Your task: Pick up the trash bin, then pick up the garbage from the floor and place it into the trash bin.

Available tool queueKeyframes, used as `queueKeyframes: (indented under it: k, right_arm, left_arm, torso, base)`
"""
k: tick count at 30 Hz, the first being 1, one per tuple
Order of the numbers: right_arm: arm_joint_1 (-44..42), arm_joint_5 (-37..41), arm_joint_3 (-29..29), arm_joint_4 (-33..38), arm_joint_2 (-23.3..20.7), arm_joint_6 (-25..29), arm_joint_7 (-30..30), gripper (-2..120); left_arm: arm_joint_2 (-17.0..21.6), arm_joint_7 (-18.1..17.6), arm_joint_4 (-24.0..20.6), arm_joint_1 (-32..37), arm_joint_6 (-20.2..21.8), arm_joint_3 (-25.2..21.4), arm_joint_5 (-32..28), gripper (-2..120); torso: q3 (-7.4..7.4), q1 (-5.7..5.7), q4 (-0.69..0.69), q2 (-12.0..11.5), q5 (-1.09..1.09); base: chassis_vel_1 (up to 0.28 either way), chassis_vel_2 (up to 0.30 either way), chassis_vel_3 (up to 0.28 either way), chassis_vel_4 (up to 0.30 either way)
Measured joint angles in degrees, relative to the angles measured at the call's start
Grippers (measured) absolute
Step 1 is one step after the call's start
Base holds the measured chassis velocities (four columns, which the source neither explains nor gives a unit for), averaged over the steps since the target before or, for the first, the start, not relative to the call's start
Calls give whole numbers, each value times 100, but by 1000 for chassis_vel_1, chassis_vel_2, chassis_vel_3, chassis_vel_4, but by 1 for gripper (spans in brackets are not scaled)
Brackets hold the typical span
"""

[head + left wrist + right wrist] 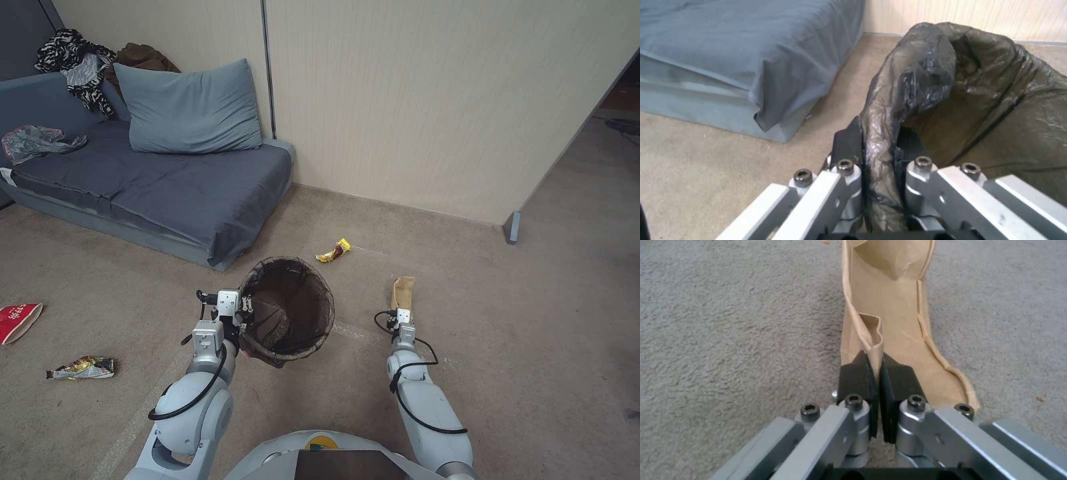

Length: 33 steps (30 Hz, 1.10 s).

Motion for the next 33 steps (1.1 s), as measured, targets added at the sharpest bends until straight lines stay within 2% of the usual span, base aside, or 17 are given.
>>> queueKeyframes:
  k: [10,14,16,17,18,20,22,23,26,27,29,30,32,33]
  right_arm:
    - [-84,-4,-5,247,-22,122,43,0]
    - [-404,12,-63,1199,-36,239,77,0]
    - [-404,12,-63,1199,-36,239,77,0]
    - [-638,27,-127,1955,-57,395,18,0]
    - [-760,54,-151,2297,-74,485,-55,0]
    - [-864,68,-179,2552,-84,560,-128,0]
    - [-1165,110,-240,3295,-126,712,-378,0]
    - [-1165,110,-240,3295,-126,712,-378,0]
    - [-1581,211,-366,4316,-228,1016,-952,0]
    - [-1581,211,-366,4316,-228,1016,-952,0]
    - [-1802,322,-469,4761,-345,1453,-1745,0]
    - [-1802,322,-469,4761,-345,1453,-1745,0]
    - [-1970,614,-653,5104,-507,1794,-2602,0]
    - [-1970,614,-653,5104,-507,1794,-2602,0]
  left_arm:
    - [1,0,-2,-6,3,-1,-2,7]
    - [-1,-3,11,-9,10,8,-7,7]
    - [-1,-3,11,-9,10,8,-7,7]
    - [-5,-5,30,-11,13,20,-8,7]
    - [-7,-5,35,-14,14,30,-9,7]
    - [-8,-7,39,-14,16,34,-9,7]
    - [-8,-6,57,-20,21,53,-17,7]
    - [-8,-6,57,-20,21,53,-17,7]
    - [-9,-8,107,-23,22,83,-22,7]
    - [-9,-8,107,-23,22,83,-22,7]
    - [-18,-8,120,-6,22,133,-23,7]
    - [-18,-8,120,-6,22,133,-23,7]
    - [-20,-7,126,-11,23,174,-37,7]
    - [-20,-7,126,-11,23,174,-37,7]
  torso:
    - [0,0,0,0,0]
    - [0,0,0,0,0]
    - [0,0,0,0,0]
    - [0,0,-1,1,-1]
    - [0,0,2,0,-1]
    - [0,0,1,0,0]
    - [0,0,-1,0,0]
    - [0,0,-1,0,0]
    - [0,0,-1,1,0]
    - [0,0,-1,1,0]
    - [0,0,0,1,-1]
    - [0,0,0,1,-1]
    - [0,0,1,1,0]
    - [0,0,1,1,0]
  base:
    - [0,0,0,0]
    - [0,0,0,0]
    - [0,0,0,0]
    - [0,0,0,0]
    - [0,0,0,0]
    - [0,0,0,0]
    - [0,0,0,0]
    - [0,0,0,0]
    - [0,0,0,0]
    - [0,0,0,0]
    - [0,0,0,0]
    - [0,0,0,0]
    - [0,0,0,0]
    - [0,0,0,0]
